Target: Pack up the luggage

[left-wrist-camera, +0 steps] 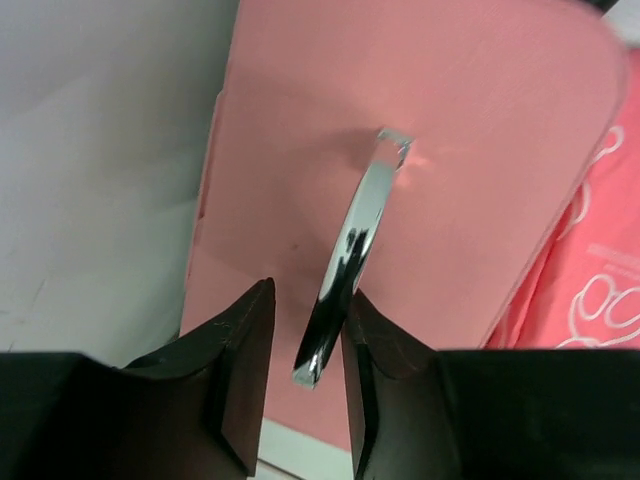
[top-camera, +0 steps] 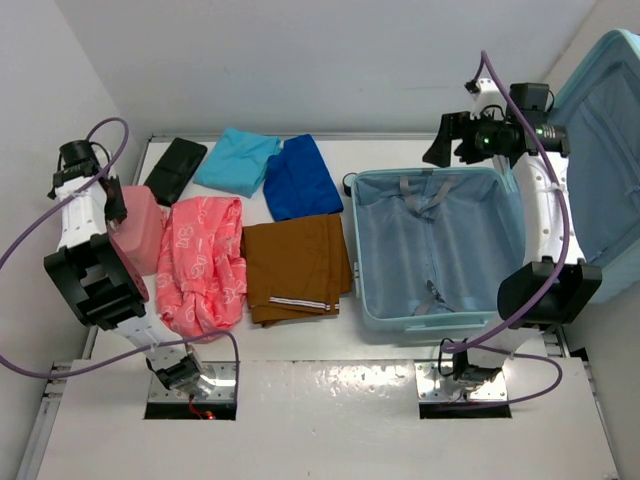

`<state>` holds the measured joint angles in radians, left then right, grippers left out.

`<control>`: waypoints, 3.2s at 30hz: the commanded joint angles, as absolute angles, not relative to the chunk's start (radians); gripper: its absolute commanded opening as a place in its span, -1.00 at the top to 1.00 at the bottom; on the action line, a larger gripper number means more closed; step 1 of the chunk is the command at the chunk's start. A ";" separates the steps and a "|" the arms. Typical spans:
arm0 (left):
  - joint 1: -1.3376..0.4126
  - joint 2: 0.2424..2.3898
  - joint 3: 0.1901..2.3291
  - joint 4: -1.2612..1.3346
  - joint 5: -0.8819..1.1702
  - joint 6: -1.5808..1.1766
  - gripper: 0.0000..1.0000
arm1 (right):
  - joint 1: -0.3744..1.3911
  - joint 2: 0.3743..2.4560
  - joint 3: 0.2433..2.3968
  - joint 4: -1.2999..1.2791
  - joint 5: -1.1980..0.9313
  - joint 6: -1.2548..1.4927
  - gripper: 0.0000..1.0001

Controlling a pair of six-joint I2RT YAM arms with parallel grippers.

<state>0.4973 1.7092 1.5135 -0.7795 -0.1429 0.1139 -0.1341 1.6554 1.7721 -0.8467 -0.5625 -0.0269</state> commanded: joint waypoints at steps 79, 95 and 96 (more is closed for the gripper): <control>-0.568 1.543 1.917 -0.937 0.899 0.653 1.00 | 0.440 1.384 1.493 -0.680 -0.942 -0.518 0.85; -0.341 1.298 1.554 -0.243 0.557 0.054 -0.99 | 0.076 1.358 1.439 -0.364 -0.827 -0.054 1.00; -0.331 1.286 1.554 -0.224 0.504 0.032 -0.99 | 0.055 1.341 1.421 -0.321 -0.807 -0.039 1.00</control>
<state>-0.3630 1.3838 1.5871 -0.5102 0.6327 0.2283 0.1341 1.3960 1.4315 -0.5404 -0.8246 -0.1970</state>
